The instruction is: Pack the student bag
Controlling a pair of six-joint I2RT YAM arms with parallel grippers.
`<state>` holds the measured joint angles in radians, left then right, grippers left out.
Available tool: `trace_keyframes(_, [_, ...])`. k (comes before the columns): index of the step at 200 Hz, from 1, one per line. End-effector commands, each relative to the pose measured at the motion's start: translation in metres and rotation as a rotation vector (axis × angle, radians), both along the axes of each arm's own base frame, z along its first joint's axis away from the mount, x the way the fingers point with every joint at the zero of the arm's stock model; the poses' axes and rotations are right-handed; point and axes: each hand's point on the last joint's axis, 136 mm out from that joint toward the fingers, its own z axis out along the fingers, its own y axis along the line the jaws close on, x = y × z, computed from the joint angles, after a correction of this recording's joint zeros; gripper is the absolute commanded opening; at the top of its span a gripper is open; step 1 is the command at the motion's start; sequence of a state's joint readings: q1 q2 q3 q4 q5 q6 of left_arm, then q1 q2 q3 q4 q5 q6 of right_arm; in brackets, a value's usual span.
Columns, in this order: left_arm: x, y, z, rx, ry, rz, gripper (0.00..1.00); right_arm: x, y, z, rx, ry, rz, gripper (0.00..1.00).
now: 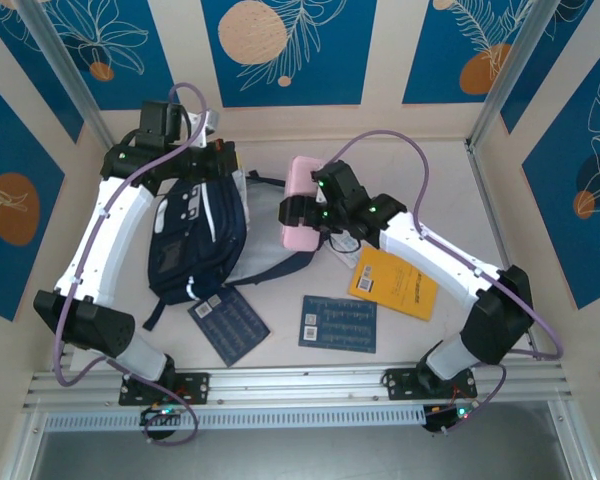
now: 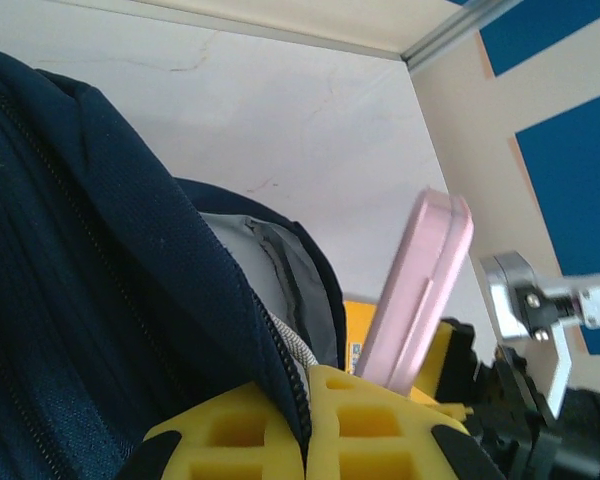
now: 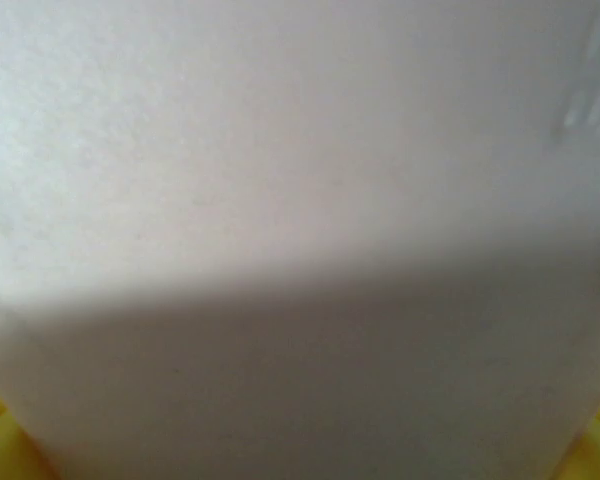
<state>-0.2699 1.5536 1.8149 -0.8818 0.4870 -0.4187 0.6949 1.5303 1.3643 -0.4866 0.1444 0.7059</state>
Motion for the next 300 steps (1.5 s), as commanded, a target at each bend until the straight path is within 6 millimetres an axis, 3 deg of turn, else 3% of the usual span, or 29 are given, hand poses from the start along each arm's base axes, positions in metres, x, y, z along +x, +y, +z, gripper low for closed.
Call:
trace_keyframes(1, [-0.010, -0.015, 0.043, -0.055, -0.145, -0.112, 0.00, 0.008, 0.029, 0.021, 0.111, 0.003, 0.067, 0.58])
trace_keyframes(25, [-0.013, -0.020, 0.050, -0.074, -0.161, -0.140, 0.00, 0.016, 0.054, 0.015, 0.163, 0.089, 0.063, 0.56])
trace_keyframes(82, [-0.017, -0.022, 0.075, -0.093, -0.218, -0.152, 0.00, 0.019, 0.116, -0.029, 0.207, 0.295, 0.065, 0.56])
trace_keyframes(118, [-0.019, -0.025, 0.087, -0.115, -0.238, -0.167, 0.00, 0.021, 0.145, -0.049, 0.221, 0.347, 0.087, 0.67])
trace_keyframes(135, [-0.019, -0.025, 0.088, -0.116, -0.242, -0.171, 0.00, 0.021, 0.155, -0.055, 0.217, 0.359, 0.103, 0.85])
trace_keyframes(156, [-0.020, -0.025, 0.090, -0.115, -0.247, -0.172, 0.00, 0.019, 0.160, -0.059, 0.192, 0.357, 0.117, 0.98])
trace_keyframes(202, [-0.019, -0.024, 0.088, -0.108, -0.247, -0.171, 0.00, 0.020, 0.159, -0.062, 0.183, 0.347, 0.120, 0.99])
trace_keyframes(270, [-0.013, -0.016, 0.086, -0.076, -0.250, -0.117, 0.00, 0.020, 0.171, -0.046, 0.287, 0.307, 0.185, 0.99])
trace_keyframes(300, [-0.001, 0.008, 0.081, -0.020, -0.239, 0.010, 0.00, 0.030, 0.148, -0.035, 0.175, 0.220, 0.113, 0.99])
